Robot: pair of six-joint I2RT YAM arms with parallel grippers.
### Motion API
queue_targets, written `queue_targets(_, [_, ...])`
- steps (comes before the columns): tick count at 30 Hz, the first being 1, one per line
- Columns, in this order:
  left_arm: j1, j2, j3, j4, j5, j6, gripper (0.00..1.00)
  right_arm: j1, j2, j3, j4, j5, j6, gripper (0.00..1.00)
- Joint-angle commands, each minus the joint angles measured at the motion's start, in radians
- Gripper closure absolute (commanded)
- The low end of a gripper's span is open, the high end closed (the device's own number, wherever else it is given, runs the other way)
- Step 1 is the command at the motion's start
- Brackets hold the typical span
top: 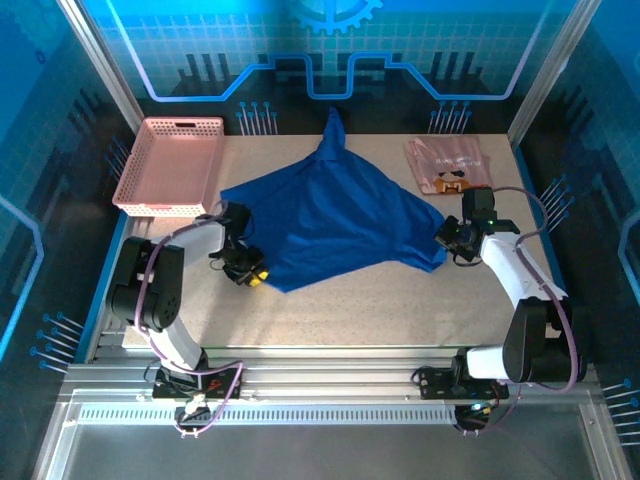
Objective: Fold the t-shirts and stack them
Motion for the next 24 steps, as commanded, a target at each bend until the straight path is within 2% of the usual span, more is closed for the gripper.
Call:
queue_targets(1, [-0.009, -0.033, 0.064, -0.027, -0.092, 0.090, 0.87, 0.012, -0.007, 0.013, -0.010, -0.017, -0.026, 1.00])
queue_targets(5, [-0.009, -0.067, 0.122, -0.121, -0.157, 0.160, 0.92, 0.014, -0.013, -0.006, -0.010, -0.036, -0.035, 1.00])
queue_targets(11, [-0.037, -0.042, 0.258, -0.222, -0.182, 0.238, 0.95, 0.018, -0.010, -0.011, -0.013, -0.046, -0.044, 1.00])
queue_targets(18, [-0.105, 0.204, 0.561, -0.295, -0.159, 0.350, 0.95, 0.018, 0.012, 0.011, -0.019, -0.043, -0.061, 1.00])
queue_targets(24, [-0.122, 0.452, 0.805, -0.351, -0.147, 0.410, 0.95, 0.020, 0.038, 0.031, -0.024, -0.057, -0.069, 1.00])
